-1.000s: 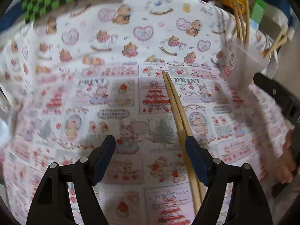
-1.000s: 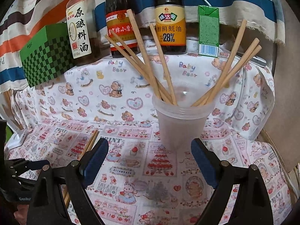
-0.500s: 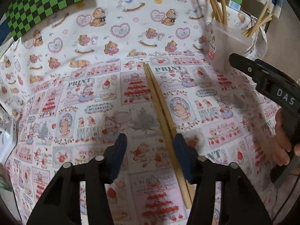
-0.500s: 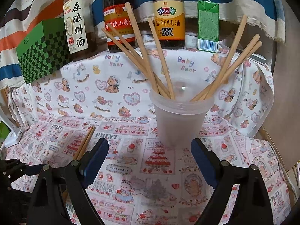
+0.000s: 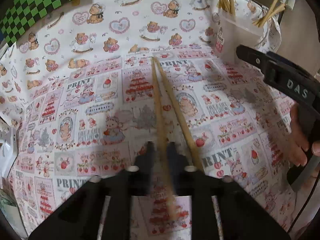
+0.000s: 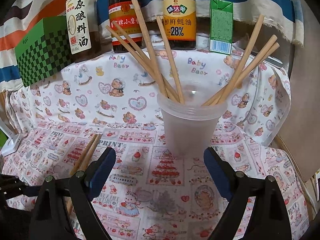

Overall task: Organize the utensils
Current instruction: 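Lift the left tool's chopstick while the right tool closes on a chopstick, then carry both held chopsticks upright over the clear cup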

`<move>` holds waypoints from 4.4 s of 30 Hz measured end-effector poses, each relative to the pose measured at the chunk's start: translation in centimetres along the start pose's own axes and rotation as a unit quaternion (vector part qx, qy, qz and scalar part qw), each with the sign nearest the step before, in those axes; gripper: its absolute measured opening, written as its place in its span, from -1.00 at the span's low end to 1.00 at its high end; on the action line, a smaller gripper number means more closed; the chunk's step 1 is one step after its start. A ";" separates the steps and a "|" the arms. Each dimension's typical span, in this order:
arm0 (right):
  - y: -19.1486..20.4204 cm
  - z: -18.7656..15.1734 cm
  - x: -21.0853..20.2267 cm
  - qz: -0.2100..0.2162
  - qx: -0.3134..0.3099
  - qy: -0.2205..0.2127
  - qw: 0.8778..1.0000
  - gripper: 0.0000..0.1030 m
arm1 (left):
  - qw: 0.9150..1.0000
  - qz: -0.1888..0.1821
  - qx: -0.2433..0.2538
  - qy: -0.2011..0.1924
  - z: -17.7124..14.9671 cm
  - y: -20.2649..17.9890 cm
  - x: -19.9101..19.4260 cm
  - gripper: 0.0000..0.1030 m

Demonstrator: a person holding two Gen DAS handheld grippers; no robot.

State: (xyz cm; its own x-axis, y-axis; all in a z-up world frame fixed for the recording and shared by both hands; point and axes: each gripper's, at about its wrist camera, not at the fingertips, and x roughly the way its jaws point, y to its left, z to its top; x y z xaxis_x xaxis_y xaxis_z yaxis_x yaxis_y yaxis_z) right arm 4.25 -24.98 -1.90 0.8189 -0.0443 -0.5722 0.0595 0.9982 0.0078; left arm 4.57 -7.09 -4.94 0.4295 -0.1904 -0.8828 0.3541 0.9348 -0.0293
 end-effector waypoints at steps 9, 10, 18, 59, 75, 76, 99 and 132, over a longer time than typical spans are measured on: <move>0.7 -0.2 -0.5 0.012 -0.007 0.001 1.000 0.77 | 0.985 0.012 -0.092 -0.143 0.5 4.1 -5.4 -0.88; 0.8 -0.2 -0.5 0.012 -0.010 0.002 1.000 0.77 | 0.979 0.020 -0.099 -0.176 0.4 4.5 -6.6 -0.88; 2.4 -0.6 -0.4 0.040 -0.031 0.018 0.999 0.77 | 0.947 0.021 -0.148 -0.284 -0.5 6.9 -10.8 -0.88; 7.1 -3.4 -1.2 0.119 -0.069 0.076 0.988 -0.84 | 0.927 0.066 -0.214 -0.301 -1.0 9.7 -11.7 -0.88; 2.1 0.2 -8.3 0.133 0.024 -0.123 0.983 -0.85 | 0.914 0.013 -0.163 -0.371 -1.8 7.6 -13.8 -0.88; 1.7 0.3 -8.8 0.132 0.028 -0.136 0.981 -0.85 | 0.913 0.010 -0.159 -0.375 -1.9 7.4 -13.9 -0.88; -9.5 3.0 -17.4 0.173 0.149 -0.304 0.925 -0.85 | 0.905 -0.072 -0.150 -0.392 2.4 2.5 -16.7 -0.88; -15.1 3.5 -8.2 0.115 0.233 -0.167 0.951 -0.85 | 0.936 -0.068 -0.143 -0.315 16.1 -8.5 -11.1 -0.88</move>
State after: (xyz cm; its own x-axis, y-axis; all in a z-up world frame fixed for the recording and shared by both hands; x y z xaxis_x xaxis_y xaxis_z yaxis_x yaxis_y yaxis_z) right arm -1.33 -39.81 5.57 0.9719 0.0848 -0.2198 0.0400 0.8601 0.5086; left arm 10.18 -17.74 12.62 0.8335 -0.3683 -0.4119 0.2434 0.9140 -0.3247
